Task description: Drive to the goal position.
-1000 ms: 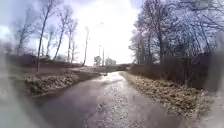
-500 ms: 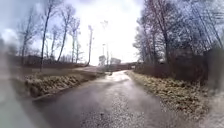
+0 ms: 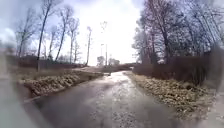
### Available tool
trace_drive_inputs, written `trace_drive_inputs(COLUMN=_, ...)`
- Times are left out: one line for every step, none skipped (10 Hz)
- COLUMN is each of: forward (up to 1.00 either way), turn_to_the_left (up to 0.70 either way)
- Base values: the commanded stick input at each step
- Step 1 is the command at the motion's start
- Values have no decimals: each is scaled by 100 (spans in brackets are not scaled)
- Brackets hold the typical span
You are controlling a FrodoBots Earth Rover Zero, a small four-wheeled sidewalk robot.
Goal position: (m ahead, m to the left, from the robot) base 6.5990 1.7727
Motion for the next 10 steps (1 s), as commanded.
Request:
trace_drive_inputs(forward=85, turn_to_the_left=0)
trace_drive_inputs(forward=85, turn_to_the_left=0)
trace_drive_inputs(forward=85, turn_to_the_left=0)
trace_drive_inputs(forward=85, turn_to_the_left=0)
trace_drive_inputs(forward=85, turn_to_the_left=0)
trace_drive_inputs(forward=85, turn_to_the_left=0)
trace_drive_inputs(forward=85, turn_to_the_left=0)
trace_drive_inputs(forward=85, turn_to_the_left=0)
trace_drive_inputs(forward=85, turn_to_the_left=0)
trace_drive_inputs(forward=85, turn_to_the_left=0)
